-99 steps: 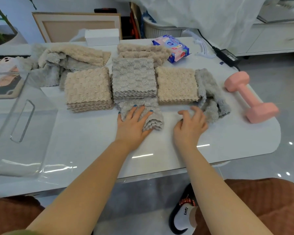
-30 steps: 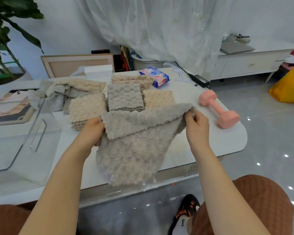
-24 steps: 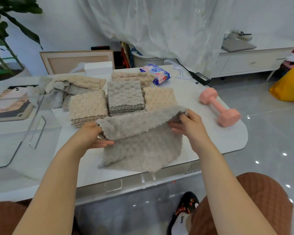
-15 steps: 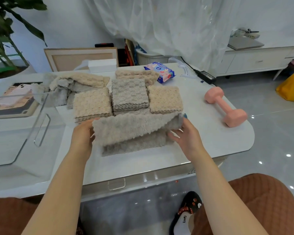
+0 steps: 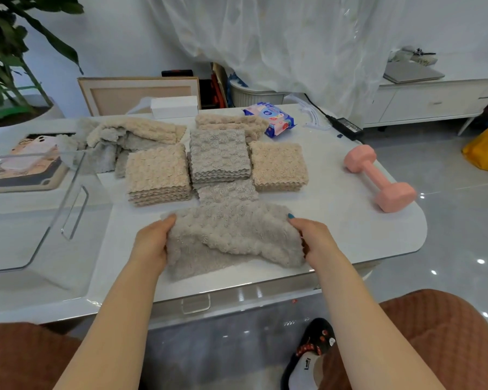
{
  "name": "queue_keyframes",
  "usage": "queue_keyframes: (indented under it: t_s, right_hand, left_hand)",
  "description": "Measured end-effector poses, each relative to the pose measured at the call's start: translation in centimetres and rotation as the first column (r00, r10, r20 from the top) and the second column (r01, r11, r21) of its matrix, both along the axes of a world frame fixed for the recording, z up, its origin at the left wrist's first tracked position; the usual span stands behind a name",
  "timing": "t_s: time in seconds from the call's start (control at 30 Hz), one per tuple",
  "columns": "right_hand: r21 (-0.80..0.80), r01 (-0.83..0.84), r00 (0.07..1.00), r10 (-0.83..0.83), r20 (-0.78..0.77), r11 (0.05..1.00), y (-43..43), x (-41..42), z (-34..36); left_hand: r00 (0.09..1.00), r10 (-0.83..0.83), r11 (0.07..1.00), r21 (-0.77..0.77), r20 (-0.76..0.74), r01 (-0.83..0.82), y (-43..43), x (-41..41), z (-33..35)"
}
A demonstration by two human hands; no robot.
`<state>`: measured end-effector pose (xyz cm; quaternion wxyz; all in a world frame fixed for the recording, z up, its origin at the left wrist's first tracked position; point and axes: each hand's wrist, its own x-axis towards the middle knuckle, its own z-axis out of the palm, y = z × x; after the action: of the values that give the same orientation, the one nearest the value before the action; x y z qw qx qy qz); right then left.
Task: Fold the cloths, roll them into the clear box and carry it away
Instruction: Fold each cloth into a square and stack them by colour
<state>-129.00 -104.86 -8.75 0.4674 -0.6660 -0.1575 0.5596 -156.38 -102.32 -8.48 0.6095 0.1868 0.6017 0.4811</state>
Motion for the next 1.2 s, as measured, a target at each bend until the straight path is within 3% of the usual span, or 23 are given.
queue_keyframes:
  t_s: [0.13,0.23,0.37,0.47,0.6,0.67,0.77,0.9,1.1,1.2]
  right_hand:
    - [0.315,0.079,0.98,-0.132,0.15,0.946,-0.3,0.2,0.9]
    - [0.531,0.079,0.961,-0.206,0.184,0.844,-0.8,0.2,2.8]
    - [0.691,0.117,0.993,-0.077,-0.089,0.714,-1.3,0.9,5.7]
    - [0.745,0.128,0.985,0.0,-0.17,0.655,-1.8,1.3,6.5]
    - [0.691,0.065,0.997,-0.027,-0.066,0.72,-2.2,1.4,6.2]
    - [0.588,-0.121,0.992,0.075,0.102,0.8,-2.2,1.7,5.5]
    - [0.307,-0.37,0.91,0.276,0.309,0.877,-2.3,1.7,2.9]
    - [0.115,-0.396,0.855,0.32,0.409,0.911,-2.4,0.5,-0.1]
    - [0.091,-0.338,0.816,0.244,0.524,0.937,-1.8,0.3,-1.8]
    - [0.033,-0.371,0.775,0.29,0.562,0.928,-2.0,0.6,-2.0]
  left_hand:
    - [0.951,0.168,0.953,0.289,-0.261,-0.089,-0.8,-0.5,1.1]
    - [0.954,0.237,0.859,0.499,-0.185,-0.116,-1.2,-0.5,2.9]
    - [0.993,0.114,0.759,0.648,-0.038,-0.062,-1.7,-1.0,5.1]
    - [0.997,0.01,0.739,0.672,-0.072,0.041,-2.7,-1.3,6.3]
    - [0.99,-0.045,0.741,0.66,-0.136,0.124,-3.6,-0.2,6.4]
    - [0.981,-0.073,0.804,0.571,-0.182,0.166,-3.5,0.0,5.4]
    - [0.932,-0.14,0.893,0.364,-0.335,0.265,-3.0,-0.6,2.7]
    - [0.859,-0.276,0.92,0.14,-0.431,0.366,-3.6,-1.2,-0.9]
    - [0.733,-0.167,0.943,0.109,-0.66,0.313,-3.4,-2.3,-2.3]
    - [0.674,-0.203,0.946,0.037,-0.71,0.323,-3.3,-2.8,-2.7]
